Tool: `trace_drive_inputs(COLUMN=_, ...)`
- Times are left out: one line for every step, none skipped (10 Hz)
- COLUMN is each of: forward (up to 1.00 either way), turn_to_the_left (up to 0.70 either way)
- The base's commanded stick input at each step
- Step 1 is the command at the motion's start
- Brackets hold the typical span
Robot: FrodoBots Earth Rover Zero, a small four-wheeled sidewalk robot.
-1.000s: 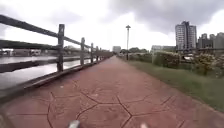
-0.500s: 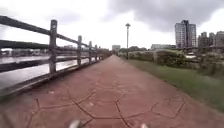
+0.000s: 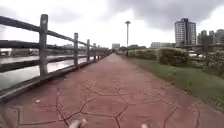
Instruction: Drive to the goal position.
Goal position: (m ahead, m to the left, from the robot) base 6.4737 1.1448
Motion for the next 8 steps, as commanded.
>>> trace_drive_inputs(forward=0.7, turn_to_the_left=0.0)
trace_drive_inputs(forward=0.7, turn_to_the_left=0.0)
trace_drive_inputs(forward=0.7, turn_to_the_left=0.0)
trace_drive_inputs(forward=0.7, turn_to_the_left=0.0)
trace_drive_inputs(forward=0.7, turn_to_the_left=0.0)
trace_drive_inputs(forward=0.7, turn_to_the_left=0.0)
trace_drive_inputs(forward=0.7, turn_to_the_left=0.0)
trace_drive_inputs(forward=0.7, turn_to_the_left=0.0)
